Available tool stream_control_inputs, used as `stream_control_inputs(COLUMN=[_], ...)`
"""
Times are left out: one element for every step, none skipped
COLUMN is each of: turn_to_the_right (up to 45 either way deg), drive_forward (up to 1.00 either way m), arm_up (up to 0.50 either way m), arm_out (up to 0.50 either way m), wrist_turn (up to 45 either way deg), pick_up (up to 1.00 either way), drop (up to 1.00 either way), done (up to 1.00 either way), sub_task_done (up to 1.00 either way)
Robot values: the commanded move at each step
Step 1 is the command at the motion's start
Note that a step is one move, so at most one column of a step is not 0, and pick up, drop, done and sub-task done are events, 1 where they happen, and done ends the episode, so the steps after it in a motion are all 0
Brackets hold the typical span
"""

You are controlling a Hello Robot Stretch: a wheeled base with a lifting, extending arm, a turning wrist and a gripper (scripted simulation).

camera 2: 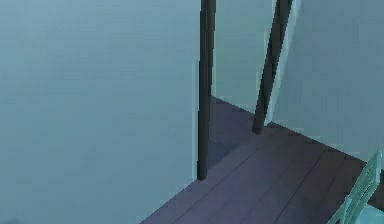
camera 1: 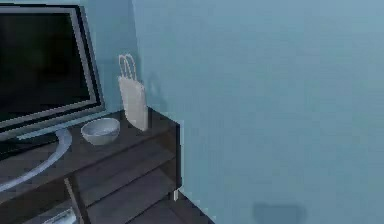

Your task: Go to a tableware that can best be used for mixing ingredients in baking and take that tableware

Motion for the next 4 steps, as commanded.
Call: stream_control_inputs(turn_to_the_right=[0.0,-45.0,-45.0,-36.0], drive_forward=[0.5,0.0,0.0,0.0], arm_up=[0.0,0.0,0.0,0.0], arm_out=[0.0,0.0,0.0,0.0], wrist_turn=[0.0,0.0,0.0,0.0], pick_up=[0.0,0.0,0.0,0.0], drop=[0.0,0.0,0.0,0.0], done=[0.0,0.0,0.0,0.0], sub_task_done=[0.0,0.0,0.0,0.0])
